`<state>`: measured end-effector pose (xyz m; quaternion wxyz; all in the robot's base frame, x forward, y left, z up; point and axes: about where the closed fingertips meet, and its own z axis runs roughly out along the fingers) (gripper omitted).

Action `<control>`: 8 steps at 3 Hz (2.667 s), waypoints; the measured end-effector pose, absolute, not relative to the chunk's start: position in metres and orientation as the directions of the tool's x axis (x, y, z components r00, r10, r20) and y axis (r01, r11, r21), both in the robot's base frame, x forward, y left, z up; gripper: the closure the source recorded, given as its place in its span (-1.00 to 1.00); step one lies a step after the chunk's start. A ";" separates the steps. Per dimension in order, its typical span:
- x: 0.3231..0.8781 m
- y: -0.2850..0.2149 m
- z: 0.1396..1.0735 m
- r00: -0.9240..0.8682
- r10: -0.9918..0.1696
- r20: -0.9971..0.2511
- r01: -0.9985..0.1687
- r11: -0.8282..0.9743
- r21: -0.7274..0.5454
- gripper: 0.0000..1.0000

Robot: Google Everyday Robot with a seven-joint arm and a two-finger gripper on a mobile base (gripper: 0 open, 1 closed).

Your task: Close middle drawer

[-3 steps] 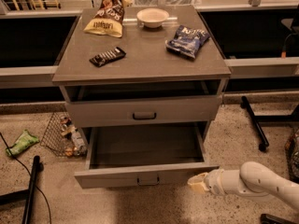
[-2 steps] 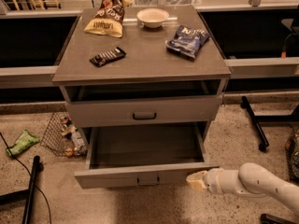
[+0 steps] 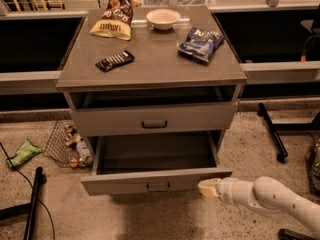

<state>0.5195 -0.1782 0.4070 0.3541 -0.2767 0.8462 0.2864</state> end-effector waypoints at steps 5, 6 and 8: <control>0.591 -0.160 0.418 -0.523 -0.313 -0.793 -0.754 0.604 0.258 -0.78; 0.588 -0.161 0.418 -0.523 -0.313 -0.793 -0.754 0.604 0.258 -1.00; 0.611 -0.155 0.426 -0.490 -0.365 -0.792 -0.797 0.555 0.237 -1.00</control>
Offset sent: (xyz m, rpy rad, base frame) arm 0.1170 0.0088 0.0125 0.0976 -0.1038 0.0403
